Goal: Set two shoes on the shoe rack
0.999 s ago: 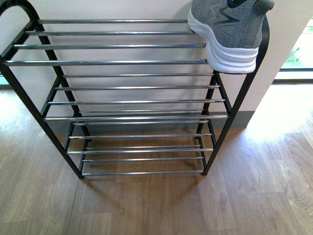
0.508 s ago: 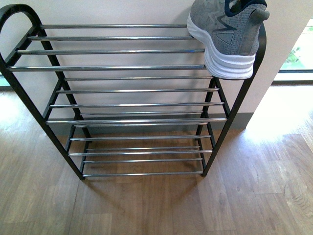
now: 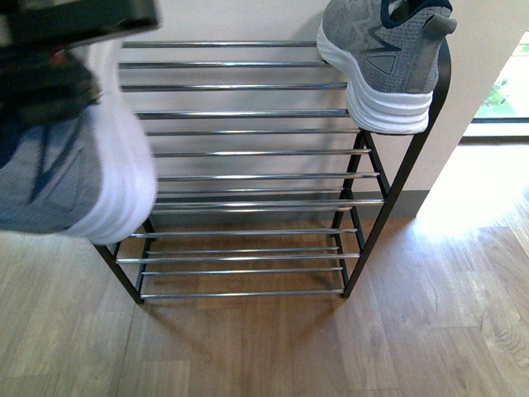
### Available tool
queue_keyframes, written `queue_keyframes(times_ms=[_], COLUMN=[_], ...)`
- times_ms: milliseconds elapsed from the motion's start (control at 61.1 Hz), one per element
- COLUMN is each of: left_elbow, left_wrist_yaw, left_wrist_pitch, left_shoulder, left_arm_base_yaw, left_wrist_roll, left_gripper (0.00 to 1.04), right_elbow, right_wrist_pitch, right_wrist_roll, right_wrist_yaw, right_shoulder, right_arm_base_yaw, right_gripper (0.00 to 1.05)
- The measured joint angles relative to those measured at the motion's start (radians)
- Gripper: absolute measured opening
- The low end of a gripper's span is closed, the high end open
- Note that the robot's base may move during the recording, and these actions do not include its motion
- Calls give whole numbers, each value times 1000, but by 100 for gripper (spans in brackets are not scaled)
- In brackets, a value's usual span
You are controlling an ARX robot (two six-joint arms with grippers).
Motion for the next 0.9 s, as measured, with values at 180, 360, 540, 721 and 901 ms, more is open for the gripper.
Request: queue_keyframes(times_ms=[180,360,540,721,901], left_elbow=[264,497,691,829,974], left_wrist_yaw=[12,45,56,41,56], left_wrist_pitch=[-98,-192,-292,-382,-452], left_shoulder=[219,396,535,634,715], left_arm_base_yaw=[-34,-71,-87,-68,-59], left_wrist_roll=[-124,-196,-240,-252,-244], left_gripper=[3,3,3,3,3], right_elbow=[0,0,0,0,0], right_wrist_pitch=[0,0,0,0,0], right_wrist_roll=[0,0,0,0,0], right_wrist_yaw=[0,0,0,0,0], right_shoulder=[0,0,0,0,0], right_arm_base_yaw=[0,0,0,0,0], right_gripper=[95,95,95,95,95])
